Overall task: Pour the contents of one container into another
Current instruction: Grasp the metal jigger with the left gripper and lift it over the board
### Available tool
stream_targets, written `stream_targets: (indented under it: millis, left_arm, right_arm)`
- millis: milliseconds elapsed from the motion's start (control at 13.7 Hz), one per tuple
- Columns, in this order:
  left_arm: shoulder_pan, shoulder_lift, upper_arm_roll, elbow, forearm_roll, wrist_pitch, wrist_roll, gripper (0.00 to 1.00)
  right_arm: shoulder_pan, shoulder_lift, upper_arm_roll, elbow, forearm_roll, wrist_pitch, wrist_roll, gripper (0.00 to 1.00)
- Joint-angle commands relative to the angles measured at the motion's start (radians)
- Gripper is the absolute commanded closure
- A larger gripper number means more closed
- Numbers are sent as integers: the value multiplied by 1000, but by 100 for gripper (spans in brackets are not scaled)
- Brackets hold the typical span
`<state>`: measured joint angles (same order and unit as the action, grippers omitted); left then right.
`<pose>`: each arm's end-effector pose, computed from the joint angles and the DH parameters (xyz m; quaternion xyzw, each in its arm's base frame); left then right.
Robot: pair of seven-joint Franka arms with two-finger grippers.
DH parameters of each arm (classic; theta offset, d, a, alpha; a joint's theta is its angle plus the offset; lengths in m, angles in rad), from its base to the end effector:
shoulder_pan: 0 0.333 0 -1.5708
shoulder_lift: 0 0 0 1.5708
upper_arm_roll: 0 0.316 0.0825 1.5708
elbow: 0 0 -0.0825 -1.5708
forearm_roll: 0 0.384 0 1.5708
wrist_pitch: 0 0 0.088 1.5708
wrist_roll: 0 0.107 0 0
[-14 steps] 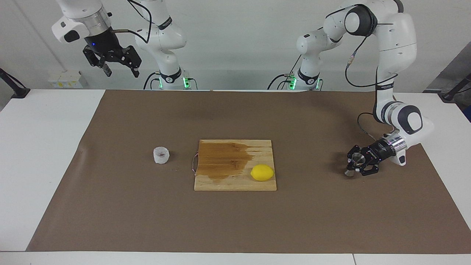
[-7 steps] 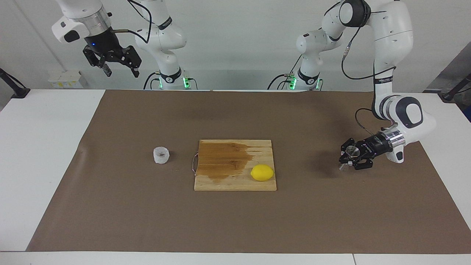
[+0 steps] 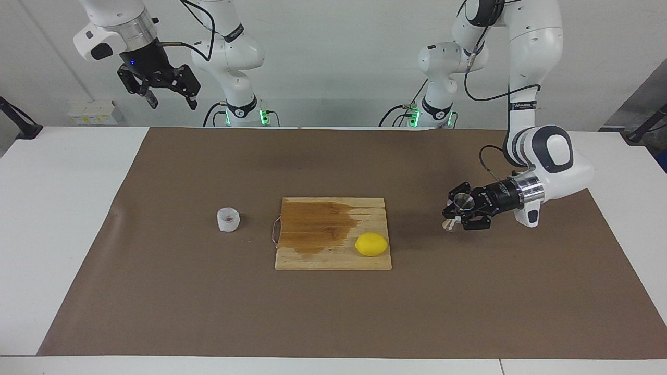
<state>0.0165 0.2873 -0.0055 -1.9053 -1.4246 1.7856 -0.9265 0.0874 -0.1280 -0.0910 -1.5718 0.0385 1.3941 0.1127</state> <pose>0.6109 -0.0779 0.3827 0.5409 0.5715 -0.4015 0.4686 0.4947 -0.0007 0.6760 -0.9979 0.0547 0.0264 0.0234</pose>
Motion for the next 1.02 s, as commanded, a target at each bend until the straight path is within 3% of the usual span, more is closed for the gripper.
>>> stream_targets:
  millis: [0, 583, 947]
  left_arm:
    - [-78, -49, 16, -35, -52, 20, -44, 100]
    - [-366, -33, 16, -72, -319, 219, -43, 100]
    - [-460, 13, 16, -80, -467, 268, 86, 100]
  right_arm:
    - [-5, -15, 4, -13, -5, -1, 7, 0]
    - [-5, -15, 4, -13, -5, -1, 7, 0]
    - [-5, -15, 4, -13, -5, -1, 7, 0]
